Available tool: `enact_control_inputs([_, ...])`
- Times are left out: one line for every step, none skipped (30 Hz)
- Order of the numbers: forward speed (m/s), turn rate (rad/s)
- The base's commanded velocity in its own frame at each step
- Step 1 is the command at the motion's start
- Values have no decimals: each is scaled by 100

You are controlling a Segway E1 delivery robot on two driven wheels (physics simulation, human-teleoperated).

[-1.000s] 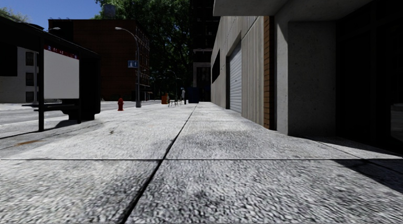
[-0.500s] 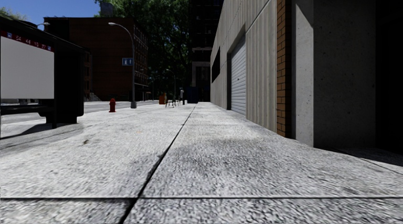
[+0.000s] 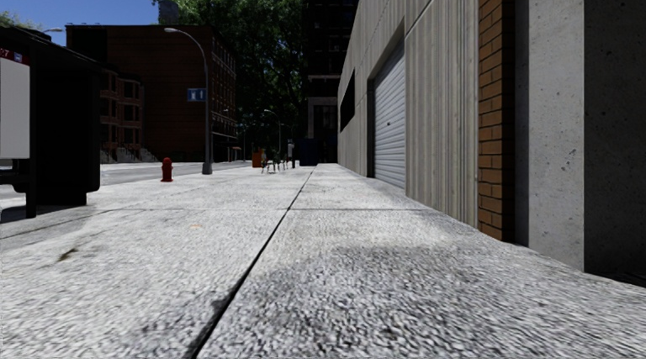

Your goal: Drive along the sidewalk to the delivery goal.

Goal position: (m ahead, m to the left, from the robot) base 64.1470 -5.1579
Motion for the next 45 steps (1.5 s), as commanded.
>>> enact_control_inputs([200,0])
enact_control_inputs([200,0])
enact_control_inputs([200,0])
enact_control_inputs([200,0])
enact_control_inputs([200,0])
enact_control_inputs([200,0])
enact_control_inputs([200,0])
enact_control_inputs([200,0])
enact_control_inputs([200,0])
enact_control_inputs([200,0])
enact_control_inputs([200,0])
enact_control_inputs([200,0])
enact_control_inputs([200,0])
enact_control_inputs([200,0])
enact_control_inputs([200,0])
enact_control_inputs([200,0])
enact_control_inputs([200,0])
enact_control_inputs([200,0])
enact_control_inputs([200,0])
enact_control_inputs([200,0])
enact_control_inputs([200,0])
enact_control_inputs([200,0])
enact_control_inputs([200,0])
enact_control_inputs([200,0])
enact_control_inputs([200,0])
enact_control_inputs([200,0])
enact_control_inputs([200,0])
enact_control_inputs([200,0])
enact_control_inputs([200,0])
enact_control_inputs([200,0])
enact_control_inputs([200,0])
enact_control_inputs([200,0])
enact_control_inputs([200,0])
enact_control_inputs([200,0])
enact_control_inputs([200,0])
enact_control_inputs([200,0])
enact_control_inputs([200,0])
enact_control_inputs([200,0])
enact_control_inputs([200,0])
enact_control_inputs([200,0])
enact_control_inputs([200,0])
enact_control_inputs([200,0])
enact_control_inputs([200,0])
enact_control_inputs([200,0])
enact_control_inputs([200,0])
